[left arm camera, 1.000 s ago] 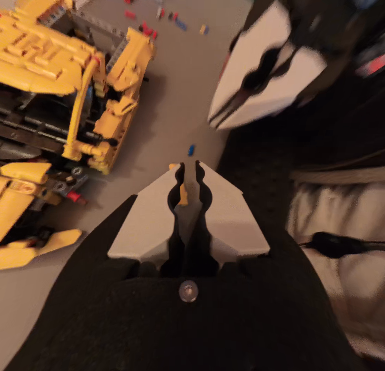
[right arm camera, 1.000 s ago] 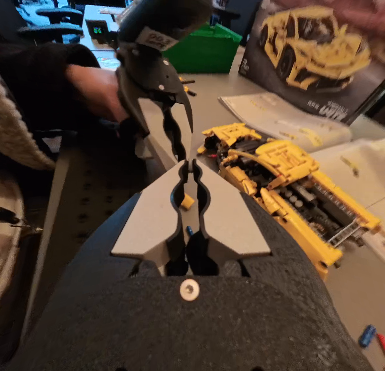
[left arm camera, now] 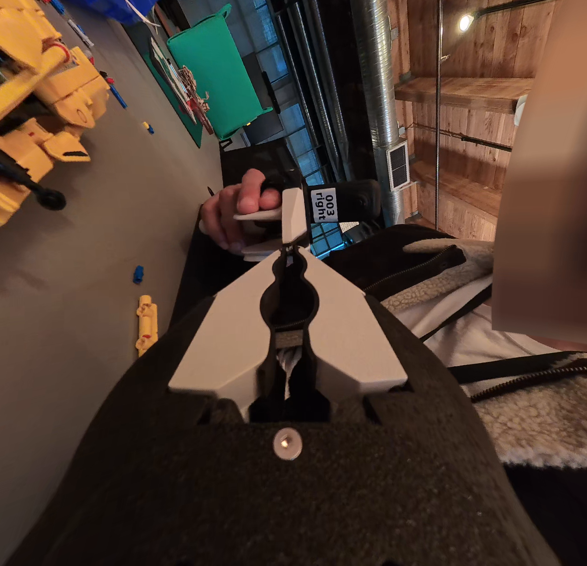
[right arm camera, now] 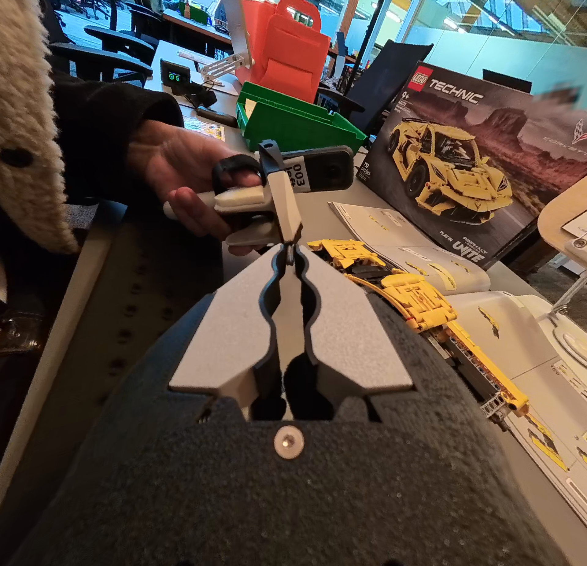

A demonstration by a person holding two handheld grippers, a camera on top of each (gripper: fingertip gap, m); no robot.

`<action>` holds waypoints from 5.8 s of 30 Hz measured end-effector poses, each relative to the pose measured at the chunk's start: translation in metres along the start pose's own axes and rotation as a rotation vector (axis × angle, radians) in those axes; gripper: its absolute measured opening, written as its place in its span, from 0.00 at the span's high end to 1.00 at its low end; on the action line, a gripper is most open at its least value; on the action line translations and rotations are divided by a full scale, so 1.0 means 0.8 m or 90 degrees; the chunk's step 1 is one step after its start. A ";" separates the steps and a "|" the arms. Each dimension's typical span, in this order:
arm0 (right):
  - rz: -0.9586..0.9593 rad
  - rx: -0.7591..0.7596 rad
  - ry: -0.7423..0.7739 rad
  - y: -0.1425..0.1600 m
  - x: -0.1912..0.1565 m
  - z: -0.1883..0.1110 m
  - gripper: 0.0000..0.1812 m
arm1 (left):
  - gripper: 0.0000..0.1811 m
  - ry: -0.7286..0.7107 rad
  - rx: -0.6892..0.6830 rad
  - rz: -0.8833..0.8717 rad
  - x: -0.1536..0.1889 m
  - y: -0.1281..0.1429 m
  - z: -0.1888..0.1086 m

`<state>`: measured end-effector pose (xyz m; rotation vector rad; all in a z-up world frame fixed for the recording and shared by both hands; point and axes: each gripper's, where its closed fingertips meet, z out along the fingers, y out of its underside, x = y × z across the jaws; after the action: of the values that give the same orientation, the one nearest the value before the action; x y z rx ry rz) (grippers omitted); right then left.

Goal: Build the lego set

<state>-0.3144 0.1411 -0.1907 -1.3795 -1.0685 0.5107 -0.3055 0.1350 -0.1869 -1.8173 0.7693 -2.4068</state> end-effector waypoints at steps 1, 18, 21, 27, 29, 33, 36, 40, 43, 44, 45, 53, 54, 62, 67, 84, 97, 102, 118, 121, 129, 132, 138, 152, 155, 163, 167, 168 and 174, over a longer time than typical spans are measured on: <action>0.001 0.002 -0.001 0.000 0.000 0.000 0.98 | 0.98 0.003 -0.001 -0.002 0.000 0.000 0.000; 0.174 -0.152 0.009 0.056 0.023 -0.017 0.98 | 0.84 -0.436 -0.362 0.476 -0.093 0.046 -0.034; 0.170 -0.159 0.005 0.059 0.020 -0.015 0.98 | 0.84 -0.465 -0.412 0.428 -0.114 0.060 -0.033; 0.166 -0.166 0.003 0.062 0.018 -0.013 0.98 | 0.95 -0.462 -0.431 0.367 -0.121 0.068 -0.025; 0.170 -0.169 0.001 0.064 0.018 -0.013 0.98 | 0.96 -0.465 -0.448 0.386 -0.121 0.070 -0.023; 0.203 -0.181 -0.023 0.070 0.012 -0.013 0.98 | 0.96 -0.515 -0.486 0.599 -0.124 0.054 -0.027; 0.243 -0.198 -0.065 0.072 0.006 -0.014 0.98 | 0.96 -0.601 -0.534 0.863 -0.123 0.025 -0.037; 0.197 -0.283 -0.101 0.079 0.009 -0.014 0.98 | 0.97 -0.569 -0.536 1.130 -0.108 0.013 -0.026; 0.123 -0.381 -0.119 0.091 0.012 -0.011 0.98 | 0.97 -0.588 -0.566 1.210 -0.113 0.010 -0.027; 0.112 -0.399 -0.135 0.091 0.009 -0.010 0.98 | 0.97 -0.592 -0.572 1.226 -0.114 0.011 -0.026; 0.106 -0.412 -0.151 0.092 0.006 -0.007 0.98 | 0.97 -0.598 -0.581 1.237 -0.116 0.012 -0.026; 0.087 -0.479 -0.187 0.116 0.000 -0.002 0.98 | 0.97 -0.636 -0.600 1.285 -0.120 0.011 -0.029; 0.087 -0.480 -0.183 0.114 0.003 -0.001 0.98 | 0.97 -0.638 -0.601 1.284 -0.120 0.011 -0.030; 0.056 -0.526 -0.215 0.115 0.003 0.007 0.98 | 0.97 -0.630 -0.611 1.286 -0.119 0.015 -0.030; 0.048 -0.582 -0.263 0.123 -0.004 0.006 0.98 | 0.97 -0.634 -0.643 1.309 -0.124 0.020 -0.030; 0.063 -0.772 -0.325 0.125 -0.006 -0.001 0.98 | 0.97 -0.641 -0.658 1.301 -0.128 0.025 -0.028; -0.224 -0.725 -0.497 0.127 -0.004 0.003 0.98 | 0.97 -0.635 -0.659 1.305 -0.130 0.024 -0.030; -0.232 -0.757 -0.558 0.129 -0.005 0.004 0.98 | 0.97 -0.631 -0.662 1.284 -0.133 0.024 -0.031; 0.104 -0.575 -0.576 0.136 -0.012 0.001 0.98 | 1.00 -0.633 -0.587 1.342 -0.116 0.013 -0.028; 0.141 -0.541 -0.544 0.143 -0.017 -0.003 0.98 | 1.00 -0.649 -0.567 1.335 -0.116 0.008 -0.032; 0.252 -0.383 -0.394 0.121 -0.009 -0.003 0.98 | 1.00 -0.540 -0.402 0.881 -0.098 0.021 -0.030; 0.243 -0.376 -0.358 0.128 -0.012 -0.005 0.98 | 0.80 -0.549 -0.397 0.757 -0.109 0.019 -0.034; 0.252 -0.367 -0.326 0.134 -0.007 -0.012 0.98 | 0.66 -0.644 -0.387 0.676 -0.134 0.015 -0.038; 0.275 -0.338 -0.331 0.129 -0.013 -0.011 0.98 | 0.65 -0.653 -0.377 0.477 -0.138 0.041 -0.014; 0.285 -0.346 -0.336 0.134 -0.015 -0.011 0.98 | 0.65 -0.642 -0.378 0.480 -0.139 0.041 -0.013; 0.301 -0.336 -0.332 0.132 -0.009 -0.014 0.98 | 0.74 -0.611 -0.416 0.499 -0.139 0.042 -0.005; 0.351 -0.265 -0.326 0.106 0.002 -0.016 0.98 | 0.74 -0.597 -0.341 0.667 -0.119 0.009 0.000; 0.362 -0.241 -0.327 0.096 0.004 -0.016 0.98 | 0.74 -0.595 -0.314 0.704 -0.111 -0.001 -0.001; 0.345 -0.215 -0.310 0.084 0.009 -0.014 0.98 | 0.74 -0.531 -0.278 0.761 -0.095 -0.007 0.000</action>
<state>-0.2825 0.1532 -0.2498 -1.9164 -1.1980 1.1474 -0.2798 0.1637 -0.2527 -1.4720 1.6199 -0.7128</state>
